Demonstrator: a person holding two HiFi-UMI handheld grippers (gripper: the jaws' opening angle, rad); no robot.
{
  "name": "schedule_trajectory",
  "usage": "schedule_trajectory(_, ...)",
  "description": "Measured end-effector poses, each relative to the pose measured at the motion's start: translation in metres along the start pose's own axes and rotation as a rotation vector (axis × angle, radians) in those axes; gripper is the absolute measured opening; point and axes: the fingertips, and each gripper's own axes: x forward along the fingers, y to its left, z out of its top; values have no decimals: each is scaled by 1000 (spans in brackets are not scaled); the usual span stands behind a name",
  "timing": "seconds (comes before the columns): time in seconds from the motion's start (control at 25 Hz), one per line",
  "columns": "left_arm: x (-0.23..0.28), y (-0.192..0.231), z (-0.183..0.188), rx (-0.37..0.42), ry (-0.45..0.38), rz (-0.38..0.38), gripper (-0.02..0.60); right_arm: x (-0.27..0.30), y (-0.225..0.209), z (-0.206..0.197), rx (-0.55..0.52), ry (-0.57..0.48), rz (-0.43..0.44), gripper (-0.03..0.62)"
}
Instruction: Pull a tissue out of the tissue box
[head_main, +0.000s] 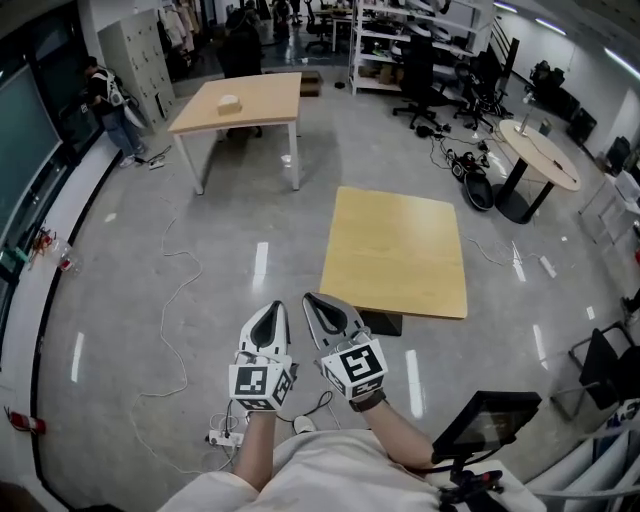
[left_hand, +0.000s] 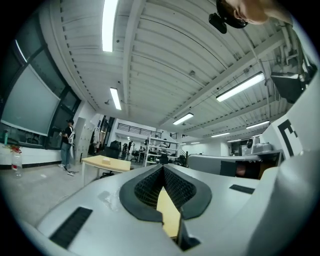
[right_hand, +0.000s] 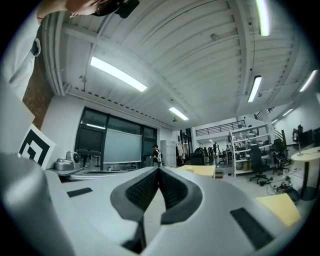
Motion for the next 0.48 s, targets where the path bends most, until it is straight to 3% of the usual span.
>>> schedule_trajectory(0.32, -26, 91, -11, -21, -4, 113, -6, 72, 65, -26, -25, 15, 89, -2)
schedule_trajectory(0.48, -28, 125, -16, -43, -8, 169, -6, 102, 73, -26, -27, 10, 121, -2)
